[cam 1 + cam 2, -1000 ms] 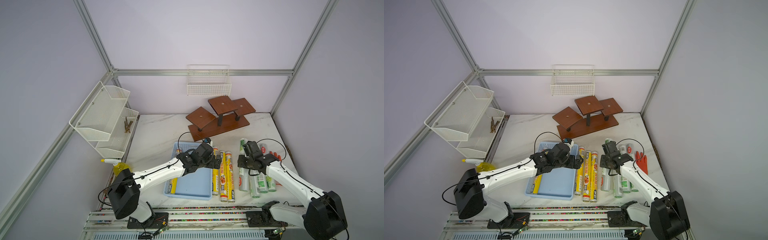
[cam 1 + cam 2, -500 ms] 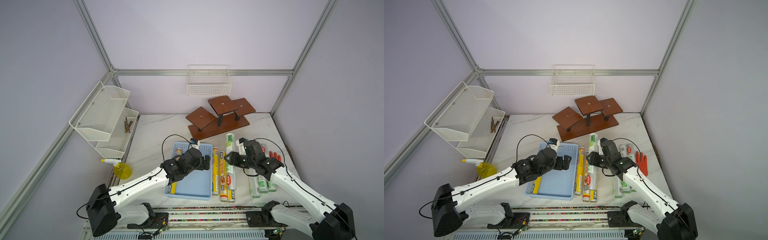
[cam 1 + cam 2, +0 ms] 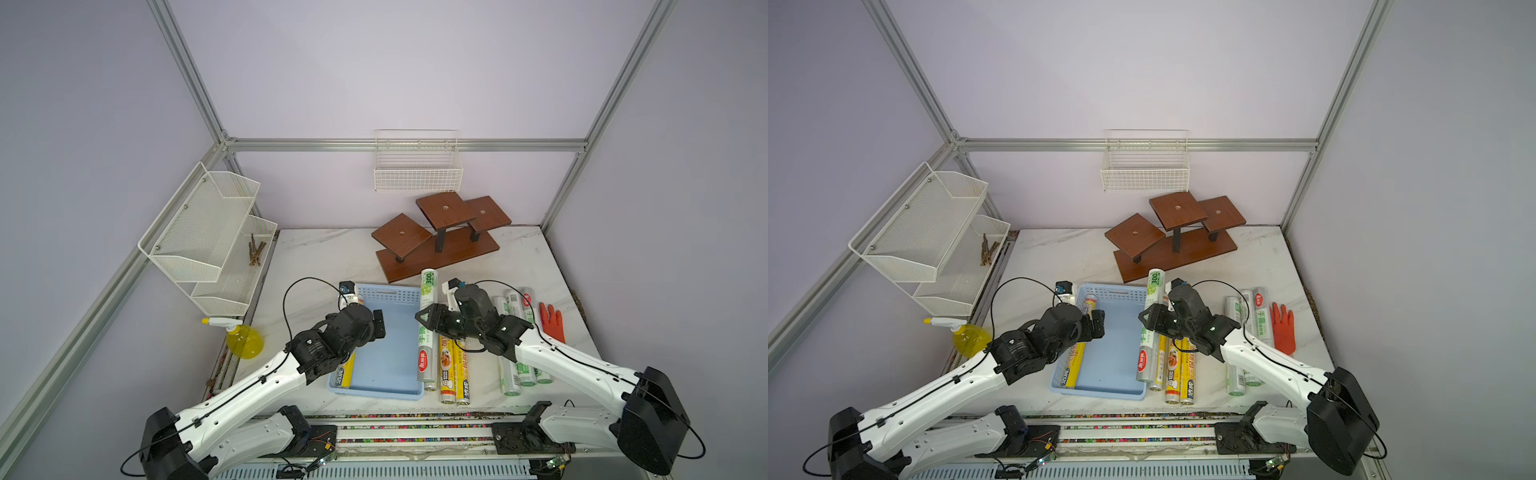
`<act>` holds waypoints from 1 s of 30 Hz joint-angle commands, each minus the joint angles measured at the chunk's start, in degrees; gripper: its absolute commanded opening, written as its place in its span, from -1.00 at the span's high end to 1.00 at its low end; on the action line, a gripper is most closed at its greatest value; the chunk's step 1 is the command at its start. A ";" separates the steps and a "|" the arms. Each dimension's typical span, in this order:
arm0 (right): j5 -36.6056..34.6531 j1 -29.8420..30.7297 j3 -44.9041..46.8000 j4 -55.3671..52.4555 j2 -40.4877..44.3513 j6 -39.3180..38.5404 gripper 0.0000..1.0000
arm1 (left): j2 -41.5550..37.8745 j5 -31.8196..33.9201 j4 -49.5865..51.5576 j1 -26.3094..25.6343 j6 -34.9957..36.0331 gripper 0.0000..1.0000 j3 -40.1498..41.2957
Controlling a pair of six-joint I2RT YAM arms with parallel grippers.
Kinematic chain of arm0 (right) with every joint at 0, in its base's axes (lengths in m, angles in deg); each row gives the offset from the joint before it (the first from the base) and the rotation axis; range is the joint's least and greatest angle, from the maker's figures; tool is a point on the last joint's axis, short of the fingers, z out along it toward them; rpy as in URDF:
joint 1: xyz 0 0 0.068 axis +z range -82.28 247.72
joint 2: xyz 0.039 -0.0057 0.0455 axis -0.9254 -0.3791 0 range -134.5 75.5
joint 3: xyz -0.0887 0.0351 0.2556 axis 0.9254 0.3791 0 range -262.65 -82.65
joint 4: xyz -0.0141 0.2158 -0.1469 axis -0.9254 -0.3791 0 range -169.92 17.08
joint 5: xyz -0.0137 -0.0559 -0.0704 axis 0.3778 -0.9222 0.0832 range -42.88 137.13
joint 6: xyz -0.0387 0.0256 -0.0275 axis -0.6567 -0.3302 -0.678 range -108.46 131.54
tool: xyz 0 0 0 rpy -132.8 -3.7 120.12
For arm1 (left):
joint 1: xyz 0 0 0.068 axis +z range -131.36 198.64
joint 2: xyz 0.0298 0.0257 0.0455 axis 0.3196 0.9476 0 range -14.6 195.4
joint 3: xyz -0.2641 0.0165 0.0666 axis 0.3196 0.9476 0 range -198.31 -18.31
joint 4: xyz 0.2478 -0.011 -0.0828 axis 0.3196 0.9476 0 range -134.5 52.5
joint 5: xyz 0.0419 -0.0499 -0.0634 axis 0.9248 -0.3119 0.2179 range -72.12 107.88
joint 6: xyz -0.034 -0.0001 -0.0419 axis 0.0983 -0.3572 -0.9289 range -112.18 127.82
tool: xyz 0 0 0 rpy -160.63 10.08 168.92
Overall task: Put the plastic wrap into the basket
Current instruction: Pick up the plastic wrap from the center of the board, then move the basket to the center of the board.
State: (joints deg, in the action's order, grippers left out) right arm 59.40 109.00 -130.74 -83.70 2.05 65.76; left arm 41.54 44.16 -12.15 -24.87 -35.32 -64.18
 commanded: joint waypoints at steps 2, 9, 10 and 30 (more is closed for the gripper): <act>-3.18 3.85 -5.51 8.58 -4.95 3.17 0.30 | -5.41 -8.93 -0.82 8.43 -6.06 -1.00 6.27; -3.23 7.35 -9.79 9.29 -15.87 3.29 0.30 | -13.25 -20.66 -7.74 12.57 -14.68 -1.00 18.60; -2.80 7.62 -9.90 9.34 -17.05 3.56 0.30 | -13.85 -22.51 -9.31 12.61 -14.95 -1.00 19.82; 3.50 8.73 -12.47 9.30 -26.75 0.92 0.27 | -8.12 -24.61 -11.94 4.96 -19.44 -1.00 19.67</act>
State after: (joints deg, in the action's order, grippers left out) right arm 60.49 117.35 -141.78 -77.41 -24.07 66.52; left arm 33.51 17.17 -23.34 -17.96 -53.02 -41.84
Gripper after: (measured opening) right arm 0.537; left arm 0.997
